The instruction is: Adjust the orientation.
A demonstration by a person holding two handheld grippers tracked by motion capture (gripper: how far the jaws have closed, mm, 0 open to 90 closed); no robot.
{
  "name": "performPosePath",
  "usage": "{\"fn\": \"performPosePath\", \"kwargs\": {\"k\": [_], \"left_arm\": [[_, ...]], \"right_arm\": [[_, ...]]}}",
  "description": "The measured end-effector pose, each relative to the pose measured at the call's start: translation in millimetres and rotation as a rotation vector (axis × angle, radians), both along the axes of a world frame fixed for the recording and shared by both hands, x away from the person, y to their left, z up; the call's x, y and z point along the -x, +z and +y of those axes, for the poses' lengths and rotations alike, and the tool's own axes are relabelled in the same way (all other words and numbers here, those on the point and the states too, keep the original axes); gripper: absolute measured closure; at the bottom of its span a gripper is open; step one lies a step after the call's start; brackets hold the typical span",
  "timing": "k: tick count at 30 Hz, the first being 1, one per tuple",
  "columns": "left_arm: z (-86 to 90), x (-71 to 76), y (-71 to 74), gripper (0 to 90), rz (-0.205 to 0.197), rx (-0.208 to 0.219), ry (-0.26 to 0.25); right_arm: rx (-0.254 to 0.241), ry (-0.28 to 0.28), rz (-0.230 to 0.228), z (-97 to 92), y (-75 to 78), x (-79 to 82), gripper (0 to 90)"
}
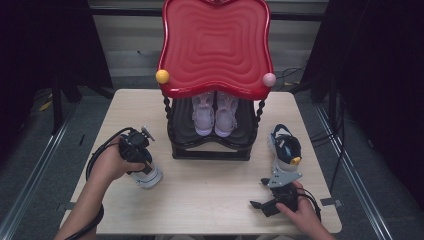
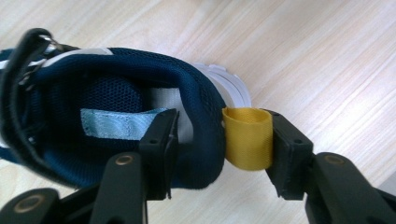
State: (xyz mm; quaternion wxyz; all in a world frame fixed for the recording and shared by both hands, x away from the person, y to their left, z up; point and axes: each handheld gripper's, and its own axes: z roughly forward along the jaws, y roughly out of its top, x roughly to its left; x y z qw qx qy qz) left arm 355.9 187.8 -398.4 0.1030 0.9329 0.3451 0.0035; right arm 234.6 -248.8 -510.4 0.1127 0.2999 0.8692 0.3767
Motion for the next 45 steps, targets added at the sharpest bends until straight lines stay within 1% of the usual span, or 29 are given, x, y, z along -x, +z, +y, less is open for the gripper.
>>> {"fn": "performPosePath", "kwargs": {"k": [3,4,5,6,8,10,11,12,13,18,20,23,25,30,31,32,35,36,37,41,42,44,45], "left_arm": [[-3.0,-2.7,-4.0,51.8,0.016,-0.01,-0.009],[-4.5,-2.9,-5.9,52.8,0.017,-0.006,0.001],[-5.3,-3.9,-6.1,53.4,0.008,-0.026,-0.007],[-6.5,-4.6,-7.4,54.0,0.018,-0.012,-0.006],[-8.6,-6.2,-9.1,56.7,0.036,-0.023,-0.026],[-10.6,-7.7,-11.2,57.2,0.047,-0.041,-0.036],[-11.9,-7.8,-12.2,57.9,0.041,-0.051,-0.032],[-12.7,-8.5,-12.6,58.0,0.054,-0.055,-0.04],[-13.3,-9.3,-12.9,58.3,0.058,-0.064,-0.047],[-13.9,-10.8,-18.4,61.3,0.092,-0.076,-0.059],[-14.3,-10.9,-19.5,62.8,0.086,-0.082,-0.055],[-14.9,-11.2,-20.0,64.6,0.09,-0.085,-0.063],[-15.7,-11.6,-19.7,65.3,0.089,-0.096,-0.07],[-16.9,-12.4,-19.9,68.1,0.11,-0.097,-0.083],[-16.8,-12.1,-20.2,69.5,0.117,-0.092,-0.088],[-16.5,-12.8,-19.9,70.6,0.12,-0.106,-0.113],[-18.4,-10.9,-19.8,71.2,0.109,-0.128,-0.136],[-18.8,-10.5,-20.1,71.5,0.112,-0.127,-0.148],[-19.4,-10.1,-19.7,71.8,0.112,-0.132,-0.15],[-20.4,-9.3,-17.2,71.8,0.108,-0.128,-0.163],[-20.7,-8.7,-16.4,71.8,0.095,-0.134,-0.166],[-21.7,-8.0,-14.1,71.7,0.096,-0.138,-0.179],[-22.3,-6.9,-13.2,71.8,0.09,-0.135,-0.176]], "right_arm": [[0.0,0.0,0.0,0.0,0.0,0.0,10.7],[0.0,0.0,0.0,0.0,0.0,0.0,10.7],[0.0,0.0,0.0,0.0,0.0,0.0,10.7],[0.0,0.001,-0.001,0.0,0.0,-0.1,10.7],[0.0,0.0,0.0,0.0,0.0,0.0,10.7],[0.0,0.0,0.0,0.0,0.0,0.0,10.7],[0.0,0.002,-0.002,0.0,0.0,-0.2,10.7],[0.0,0.001,-0.002,0.0,0.0,-0.1,10.7],[0.0,0.0,0.0,0.0,0.0,0.0,10.7],[0.0,0.005,-0.001,-0.1,0.0,-0.4,10.7],[0.0,0.006,-0.001,-0.1,0.0,-0.5,10.7],[0.0,0.006,-0.002,-0.1,0.0,-0.6,10.7],[0.0,0.006,-0.001,-0.1,0.0,-0.6,10.7],[0.0,0.006,-0.001,-0.1,0.0,-0.6,10.7],[0.0,0.006,-0.001,-0.1,0.0,-0.6,10.7],[0.0,0.006,-0.001,-0.1,0.0,-0.6,10.7],[0.001,0.003,0.001,-0.1,0.1,-0.4,10.7],[0.001,0.003,0.001,-0.1,0.1,-0.4,10.7],[0.001,0.004,0.001,-0.1,0.1,-0.4,10.7],[0.001,0.005,0.003,-0.1,0.1,-0.4,10.7],[0.001,0.004,0.001,-0.2,0.1,-0.5,10.7],[0.002,0.004,0.0,-0.2,0.1,-0.5,10.7],[0.001,0.004,0.001,-0.1,0.1,-0.5,10.7]]}}
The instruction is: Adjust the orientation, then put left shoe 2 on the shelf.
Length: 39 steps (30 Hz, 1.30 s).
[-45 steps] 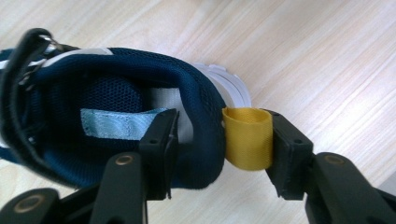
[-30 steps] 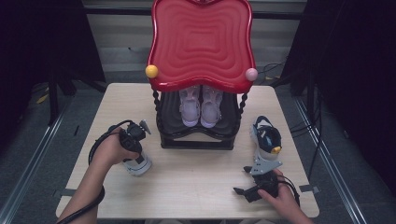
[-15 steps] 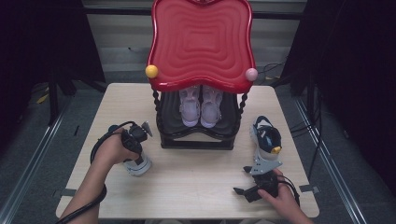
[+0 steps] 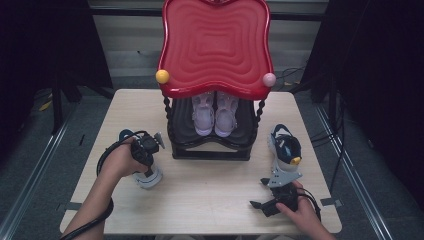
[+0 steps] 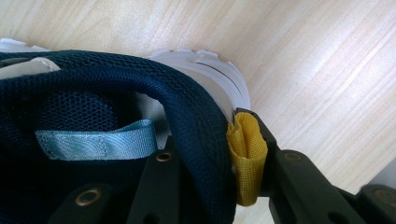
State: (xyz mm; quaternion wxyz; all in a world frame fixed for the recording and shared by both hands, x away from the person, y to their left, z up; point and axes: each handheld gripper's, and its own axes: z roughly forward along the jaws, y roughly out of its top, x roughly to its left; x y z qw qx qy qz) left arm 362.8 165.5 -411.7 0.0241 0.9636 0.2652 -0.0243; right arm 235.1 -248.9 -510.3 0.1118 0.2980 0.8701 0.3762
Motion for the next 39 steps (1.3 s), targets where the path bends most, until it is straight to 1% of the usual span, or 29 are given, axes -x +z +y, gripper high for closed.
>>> {"fn": "performPosePath", "kwargs": {"k": [1,2,3,4,6,7,8,9,10,12,15,16,17,19,20,25,26,27,28,29,30,33,34,35,36,39], "left_arm": [[-0.2,-0.3,1.5,71.7,0.005,-0.001,-0.01],[-0.5,0.5,2.6,71.7,0.004,0.003,-0.008],[-1.0,1.1,4.4,71.7,0.01,0.0,-0.009],[-1.6,1.8,5.6,71.6,0.002,0.004,-0.014],[-2.4,3.1,8.8,71.6,0.007,0.001,-0.022],[-2.4,3.7,10.2,71.5,0.005,0.011,-0.023],[-3.1,5.6,11.7,71.5,0.008,0.028,-0.005],[-3.3,6.8,13.0,71.5,0.005,0.04,0.0],[-2.5,5.7,15.4,71.5,0.009,0.026,-0.029],[-2.3,7.5,17.9,71.5,0.009,0.029,-0.028],[-2.0,8.4,22.9,71.5,0.013,0.019,-0.042],[-2.2,9.9,24.0,71.4,0.012,0.03,-0.026],[-1.9,9.8,26.5,71.4,0.01,0.029,-0.032],[-1.7,10.9,32.5,71.4,0.006,0.04,-0.026],[-1.0,10.3,36.5,71.3,0.009,0.026,-0.046],[-1.9,13.6,52.2,71.3,-0.001,0.032,-0.052],[-2.2,13.8,55.3,71.3,-0.004,0.029,-0.06],[-2.9,15.2,57.7,71.3,-0.008,0.035,-0.052],[-3.4,15.5,61.3,71.3,-0.013,0.027,-0.059],[-4.1,16.7,64.0,71.3,-0.02,0.032,-0.059],[-4.6,16.9,67.7,71.3,-0.019,0.026,-0.067],[-5.7,18.9,77.0,71.3,-0.022,0.035,-0.069],[-6.0,18.7,80.7,71.3,-0.02,0.028,-0.083],[-6.4,19.1,83.8,71.3,-0.024,0.03,-0.085],[-7.0,20.0,86.8,71.2,-0.027,0.038,-0.077],[-7.3,20.4,97.2,71.2,-0.029,0.034,-0.082]], "right_arm": [[0.0,0.0,0.001,0.0,0.0,0.1,10.7],[0.0,0.0,0.001,0.0,0.0,0.1,10.7],[-0.001,0.0,0.003,0.1,0.0,0.1,10.7],[-0.001,0.001,0.002,0.1,0.0,0.0,10.7],[0.0,0.0,0.001,0.0,0.0,0.1,10.7],[-0.001,0.001,0.002,0.1,0.0,0.1,10.7],[0.0,0.0,0.001,0.0,0.0,0.1,10.7],[-0.001,0.001,0.003,0.1,0.0,0.1,10.7],[-0.002,-0.002,0.0,0.1,0.0,0.1,10.7],[-0.003,0.001,-0.002,0.1,-0.1,-0.2,10.7],[-0.003,0.001,-0.001,0.1,-0.1,-0.1,10.7],[-0.003,0.001,-0.001,0.1,-0.1,-0.1,10.7],[-0.003,0.001,0.0,0.2,-0.1,-0.1,10.7],[-0.003,0.002,-0.005,0.1,-0.1,-0.4,10.7],[-0.003,0.002,-0.005,0.1,-0.2,-0.4,10.6],[-0.003,0.002,-0.005,0.1,-0.2,-0.4,10.6],[-0.003,0.002,-0.005,0.1,-0.2,-0.4,10.6],[-0.002,0.003,-0.006,0.0,-0.2,-0.5,10.6],[-0.003,0.001,-0.003,0.1,0.0,-0.4,10.6],[-0.003,0.002,-0.004,0.1,0.0,-0.4,10.7],[-0.001,-0.001,-0.004,0.0,0.1,-0.3,10.6],[-0.001,-0.001,-0.005,0.0,0.1,-0.4,10.7],[-0.001,-0.001,-0.005,0.0,0.1,-0.4,10.6],[-0.001,-0.001,-0.005,0.0,0.1,-0.3,10.6],[-0.001,-0.002,-0.004,0.0,0.1,-0.3,10.6],[-0.001,-0.001,-0.005,0.0,0.1,-0.4,10.6]]}}
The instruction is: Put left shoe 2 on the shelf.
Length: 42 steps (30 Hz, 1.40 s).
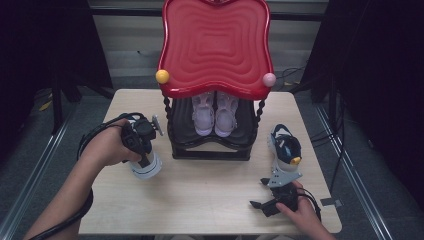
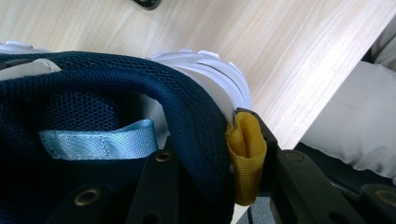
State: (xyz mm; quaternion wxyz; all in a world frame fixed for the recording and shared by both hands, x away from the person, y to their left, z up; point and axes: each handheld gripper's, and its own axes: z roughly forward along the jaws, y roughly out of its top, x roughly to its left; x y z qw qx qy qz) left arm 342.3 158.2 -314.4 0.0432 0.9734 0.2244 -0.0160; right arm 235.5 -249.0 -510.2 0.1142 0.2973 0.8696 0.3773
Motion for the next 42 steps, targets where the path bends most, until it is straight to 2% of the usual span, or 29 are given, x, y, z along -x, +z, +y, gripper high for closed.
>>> {"fn": "performPosePath", "kwargs": {"k": [5,10,14,15,20,26,36,42], "left_arm": [[1.0,0.7,15.9,71.1,-0.007,0.016,0.016],[0.5,0.4,33.0,71.1,-0.005,0.0,0.009],[-0.2,0.5,45.5,71.1,-0.008,0.009,0.014],[-0.2,-0.3,49.1,71.1,-0.006,0.001,0.003],[-0.8,-1.4,63.5,71.1,-0.015,0.006,0.021],[-1.1,-2.9,81.3,71.0,-0.012,-0.003,0.011],[-1.7,-4.6,113.7,71.0,-0.023,0.006,0.031],[-4.5,-7.3,133.2,71.0,-0.028,0.004,0.021]], "right_arm": [[0.001,0.001,0.001,-0.1,0.1,0.0,10.7],[0.001,0.001,0.001,-0.1,0.1,0.0,10.6],[0.001,-0.001,0.002,0.0,0.1,0.1,10.7],[0.001,-0.001,0.002,0.0,0.1,0.1,10.6],[0.001,0.0,0.002,-0.1,0.2,0.1,10.6],[0.003,0.001,0.008,-0.1,0.2,0.3,10.7],[0.003,0.001,0.008,0.0,0.1,0.4,10.6],[0.003,0.001,0.007,0.0,0.1,0.4,10.6]]}}
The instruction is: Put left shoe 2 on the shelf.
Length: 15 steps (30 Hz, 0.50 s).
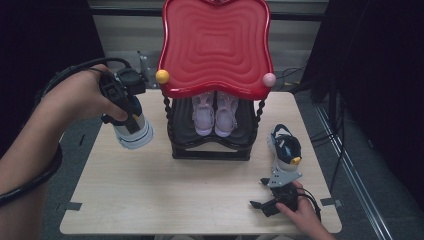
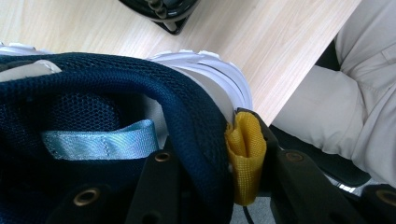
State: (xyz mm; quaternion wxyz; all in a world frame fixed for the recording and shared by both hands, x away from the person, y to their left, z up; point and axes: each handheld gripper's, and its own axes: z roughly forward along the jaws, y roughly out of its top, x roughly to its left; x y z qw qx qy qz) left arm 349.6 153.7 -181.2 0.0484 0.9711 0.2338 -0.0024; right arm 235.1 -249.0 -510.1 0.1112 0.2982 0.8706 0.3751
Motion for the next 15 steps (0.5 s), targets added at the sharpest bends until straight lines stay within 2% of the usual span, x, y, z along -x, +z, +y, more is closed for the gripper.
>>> {"fn": "performPosePath", "kwargs": {"k": [6,15], "left_arm": [[-2.9,0.5,18.1,71.0,-0.004,-0.004,-0.002],[-7.6,1.6,50.1,70.9,-0.045,-0.022,-0.013]], "right_arm": [[-0.002,-0.001,0.001,0.1,-0.1,0.1,10.7],[-0.002,-0.001,-0.001,0.1,-0.1,0.0,10.7]]}}
